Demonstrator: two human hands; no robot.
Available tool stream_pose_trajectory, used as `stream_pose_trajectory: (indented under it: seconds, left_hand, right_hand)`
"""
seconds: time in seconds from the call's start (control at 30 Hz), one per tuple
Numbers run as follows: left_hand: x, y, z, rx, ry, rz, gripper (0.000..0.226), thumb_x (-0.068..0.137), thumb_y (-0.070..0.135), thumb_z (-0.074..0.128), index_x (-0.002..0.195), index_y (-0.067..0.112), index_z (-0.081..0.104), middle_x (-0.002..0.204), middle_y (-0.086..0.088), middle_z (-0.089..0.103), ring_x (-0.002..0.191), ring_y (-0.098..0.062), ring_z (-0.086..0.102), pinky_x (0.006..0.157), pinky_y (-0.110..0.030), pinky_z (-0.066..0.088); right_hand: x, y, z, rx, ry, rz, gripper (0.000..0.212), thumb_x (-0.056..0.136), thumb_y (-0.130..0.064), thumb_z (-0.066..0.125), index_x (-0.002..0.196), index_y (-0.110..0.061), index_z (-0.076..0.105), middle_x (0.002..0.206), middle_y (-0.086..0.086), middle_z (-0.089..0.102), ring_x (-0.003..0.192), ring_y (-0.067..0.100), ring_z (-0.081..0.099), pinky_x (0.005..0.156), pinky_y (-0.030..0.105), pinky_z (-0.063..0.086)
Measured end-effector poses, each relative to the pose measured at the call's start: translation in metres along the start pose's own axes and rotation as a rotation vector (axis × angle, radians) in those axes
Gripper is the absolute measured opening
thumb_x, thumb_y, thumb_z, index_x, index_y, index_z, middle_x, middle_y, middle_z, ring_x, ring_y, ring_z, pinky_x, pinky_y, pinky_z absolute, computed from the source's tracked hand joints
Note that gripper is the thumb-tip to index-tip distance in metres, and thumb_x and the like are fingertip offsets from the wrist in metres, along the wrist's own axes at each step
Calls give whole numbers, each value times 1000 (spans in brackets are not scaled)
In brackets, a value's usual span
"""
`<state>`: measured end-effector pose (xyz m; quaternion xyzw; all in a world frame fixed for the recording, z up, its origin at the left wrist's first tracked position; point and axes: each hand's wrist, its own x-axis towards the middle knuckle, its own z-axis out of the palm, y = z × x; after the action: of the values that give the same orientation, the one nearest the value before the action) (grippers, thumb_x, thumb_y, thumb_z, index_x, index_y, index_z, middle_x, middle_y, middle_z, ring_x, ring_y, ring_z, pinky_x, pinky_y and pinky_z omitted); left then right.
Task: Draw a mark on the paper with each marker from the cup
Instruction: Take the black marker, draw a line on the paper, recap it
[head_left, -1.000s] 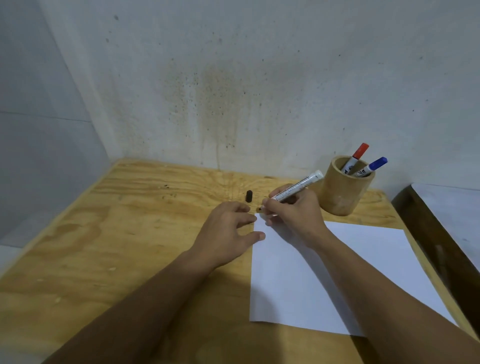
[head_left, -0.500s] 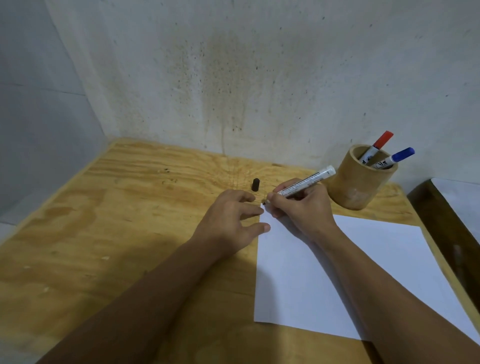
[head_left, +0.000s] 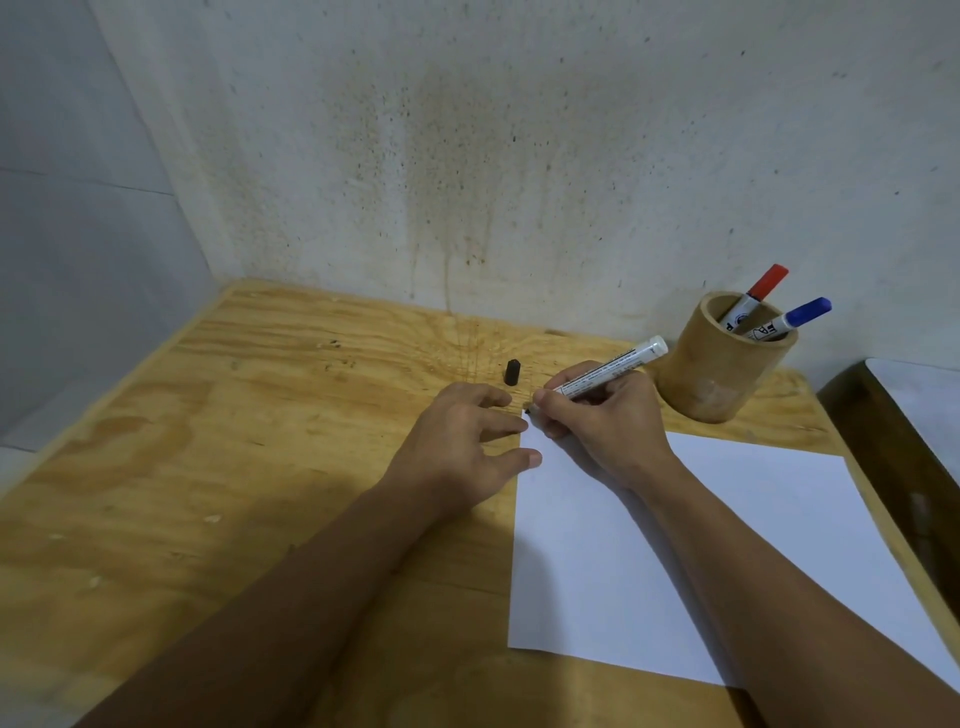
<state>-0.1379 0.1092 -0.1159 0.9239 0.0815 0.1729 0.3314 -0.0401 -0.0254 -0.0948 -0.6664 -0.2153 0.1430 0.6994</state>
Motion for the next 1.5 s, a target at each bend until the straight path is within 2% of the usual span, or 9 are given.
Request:
stream_pose_trajectory:
  seconds: [0.4, 0.57, 0.73, 0.93, 1.07, 1.17, 1.33, 1.43, 1.5]
  left_hand:
    - [-1, 1, 0, -7, -1, -10, 41, 73, 43, 74, 107, 22, 72, 127, 4, 59, 121, -9, 45, 99, -32, 42]
    - [0, 0, 0, 4, 0, -6, 41, 73, 44, 73, 107, 23, 72, 127, 5, 59, 122, -9, 44, 98, -31, 42]
    - [0, 1, 0, 17, -3, -7, 41, 73, 45, 73, 108, 23, 71, 127, 5, 59, 121, -9, 44, 97, -31, 42]
    - [1, 3, 0, 1, 2, -43, 41, 70, 44, 75, 106, 23, 72, 124, 6, 60, 119, -9, 47, 96, -35, 47]
    - [4, 11, -4, -31, -23, -104, 36, 68, 41, 78, 98, 23, 74, 117, 6, 62, 108, -7, 54, 91, -31, 50]
    - [19, 20, -8, -134, 121, -213, 17, 72, 29, 77, 84, 19, 69, 94, 4, 68, 88, -9, 61, 77, -29, 52]
    - [61, 16, -6, -166, 126, -262, 45, 75, 14, 74, 119, 16, 62, 102, -4, 63, 82, -15, 55, 78, -26, 45]
    - [68, 15, -3, -177, 121, -275, 20, 76, 9, 74, 95, 10, 73, 90, -7, 69, 79, -16, 61, 75, -25, 48]
    - [67, 16, -4, -416, 166, -357, 8, 78, 2, 70, 83, 7, 72, 82, -11, 68, 72, -21, 65, 72, -30, 56]
  right_hand:
    - [-2, -2, -1, -31, -32, -15, 9, 79, 19, 65, 84, 24, 60, 75, 42, 59, 57, 28, 59, 51, 26, 55]
    - [-3, -3, -2, -57, -37, -12, 9, 79, 19, 66, 85, 24, 61, 74, 31, 62, 51, 17, 61, 51, 24, 55]
    - [-2, -4, -3, 35, -11, -10, 7, 79, 20, 64, 83, 24, 60, 74, 43, 58, 57, 34, 59, 50, 30, 54]
    - [1, -12, -9, 250, 154, 12, 18, 82, 14, 67, 98, 13, 58, 67, 24, 63, 44, 22, 63, 48, 30, 57]
    - [0, -10, -12, 323, 167, 50, 13, 84, 14, 64, 89, 4, 59, 73, 22, 59, 53, 28, 61, 51, 31, 56]
    - [0, -6, -14, 420, 157, 98, 15, 85, 15, 58, 79, 1, 57, 71, 20, 54, 58, 31, 60, 52, 33, 55]
    - [-5, -10, -12, 282, 179, 64, 10, 86, 13, 62, 94, 9, 59, 79, 31, 60, 54, 27, 66, 51, 32, 58]
    - [-5, -15, -11, 290, 192, 37, 18, 84, 13, 65, 96, 20, 55, 78, 32, 59, 48, 26, 62, 47, 32, 55]
    - [-3, -17, -14, 254, 201, 34, 21, 83, 10, 68, 97, 20, 57, 77, 29, 63, 50, 24, 65, 50, 31, 58]
